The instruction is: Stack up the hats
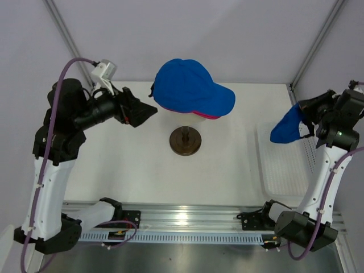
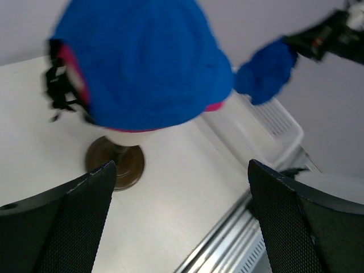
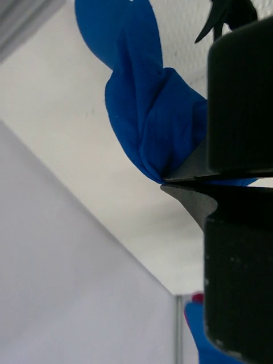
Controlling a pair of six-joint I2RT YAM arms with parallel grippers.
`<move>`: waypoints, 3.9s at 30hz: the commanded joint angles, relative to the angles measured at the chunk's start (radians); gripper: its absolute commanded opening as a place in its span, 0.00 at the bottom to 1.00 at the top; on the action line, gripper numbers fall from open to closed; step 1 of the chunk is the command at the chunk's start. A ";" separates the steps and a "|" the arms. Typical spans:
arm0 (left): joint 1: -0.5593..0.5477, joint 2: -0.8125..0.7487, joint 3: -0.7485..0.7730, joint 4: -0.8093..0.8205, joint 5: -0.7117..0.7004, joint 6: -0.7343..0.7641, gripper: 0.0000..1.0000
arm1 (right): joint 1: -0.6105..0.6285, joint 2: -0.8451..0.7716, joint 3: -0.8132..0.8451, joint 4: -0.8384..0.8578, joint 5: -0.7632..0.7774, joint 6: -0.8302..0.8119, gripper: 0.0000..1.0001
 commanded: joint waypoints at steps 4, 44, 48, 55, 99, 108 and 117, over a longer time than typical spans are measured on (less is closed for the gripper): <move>-0.368 0.095 0.110 0.084 -0.385 -0.087 0.96 | 0.078 0.071 0.238 -0.030 0.011 0.281 0.00; -1.072 0.705 -0.356 1.687 -0.958 -0.313 0.86 | 0.240 -0.175 0.116 -0.148 0.571 1.047 0.00; -1.123 0.725 -0.397 1.762 -1.056 -0.313 0.86 | 0.232 -0.185 0.088 -0.173 0.583 1.095 0.00; -1.157 0.816 -0.278 1.623 -1.170 -0.357 0.89 | 0.230 -0.207 0.038 -0.190 0.531 1.198 0.00; -1.020 1.120 0.195 1.109 -1.154 -0.776 0.03 | 0.304 -0.340 -0.071 -0.202 0.480 1.291 0.00; -0.935 0.874 0.121 0.871 -0.822 -0.512 0.01 | 0.344 -0.380 -0.091 -0.061 0.772 0.760 0.16; -0.895 0.901 0.559 0.330 -0.329 -0.160 0.01 | 0.391 -0.488 -0.108 0.008 0.638 0.015 0.74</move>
